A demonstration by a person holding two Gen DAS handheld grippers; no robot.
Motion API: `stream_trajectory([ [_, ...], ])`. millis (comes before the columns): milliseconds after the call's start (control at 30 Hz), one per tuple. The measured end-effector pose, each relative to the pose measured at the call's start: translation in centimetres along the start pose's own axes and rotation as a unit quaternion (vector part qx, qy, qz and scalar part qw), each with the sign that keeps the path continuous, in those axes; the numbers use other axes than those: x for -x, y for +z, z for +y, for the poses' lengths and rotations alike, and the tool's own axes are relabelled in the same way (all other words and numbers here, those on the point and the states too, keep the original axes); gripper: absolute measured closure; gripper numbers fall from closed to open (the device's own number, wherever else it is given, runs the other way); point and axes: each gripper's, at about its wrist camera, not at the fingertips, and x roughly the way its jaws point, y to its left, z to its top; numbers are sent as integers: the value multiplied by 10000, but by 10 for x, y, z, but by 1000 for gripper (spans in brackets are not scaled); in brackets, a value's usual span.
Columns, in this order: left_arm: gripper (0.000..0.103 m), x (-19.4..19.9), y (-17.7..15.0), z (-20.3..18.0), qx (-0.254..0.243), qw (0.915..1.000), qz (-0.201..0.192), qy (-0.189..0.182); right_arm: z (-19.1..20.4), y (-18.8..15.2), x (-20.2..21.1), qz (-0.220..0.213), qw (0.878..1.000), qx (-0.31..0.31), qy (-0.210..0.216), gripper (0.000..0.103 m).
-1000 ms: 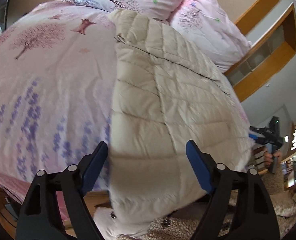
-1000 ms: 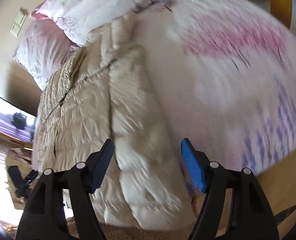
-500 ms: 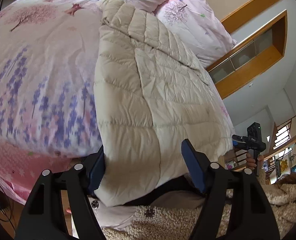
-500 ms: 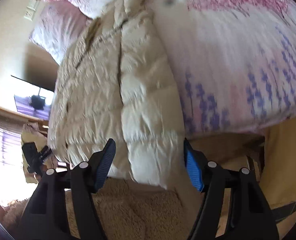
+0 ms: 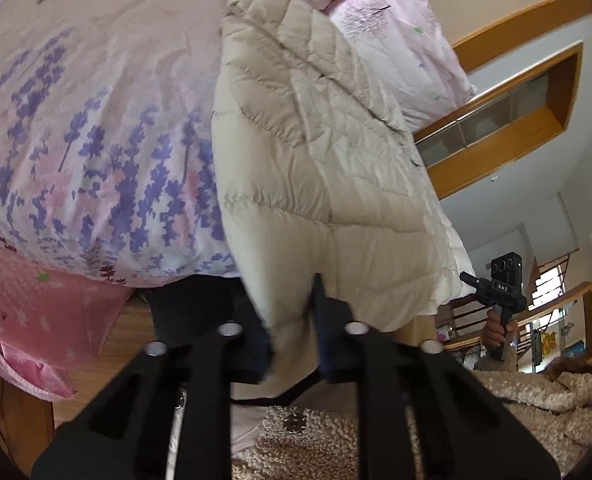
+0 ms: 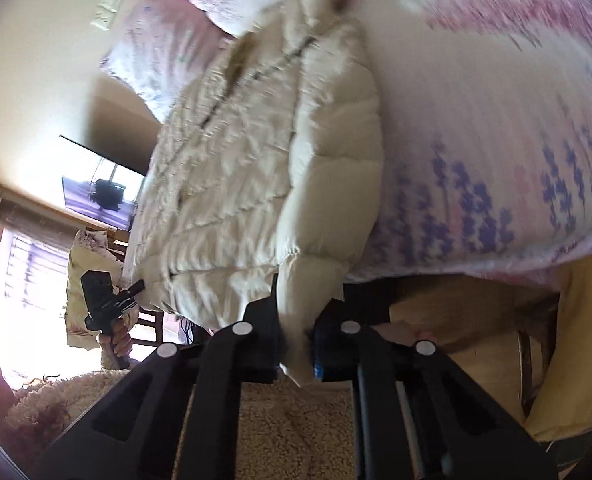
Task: Fold large clothes
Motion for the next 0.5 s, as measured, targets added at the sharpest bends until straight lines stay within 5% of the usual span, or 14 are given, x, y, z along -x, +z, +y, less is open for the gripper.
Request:
stream_trajectory([
  [300, 97, 53, 32, -27, -476, 9934, -1045, -15, 74, 16, 21, -972, 9905, 971, -78, 94],
  [500, 97, 62, 59, -34, -543, 9894, -1350, 7, 95, 36, 41, -1907, 9736, 1232, -221, 94],
])
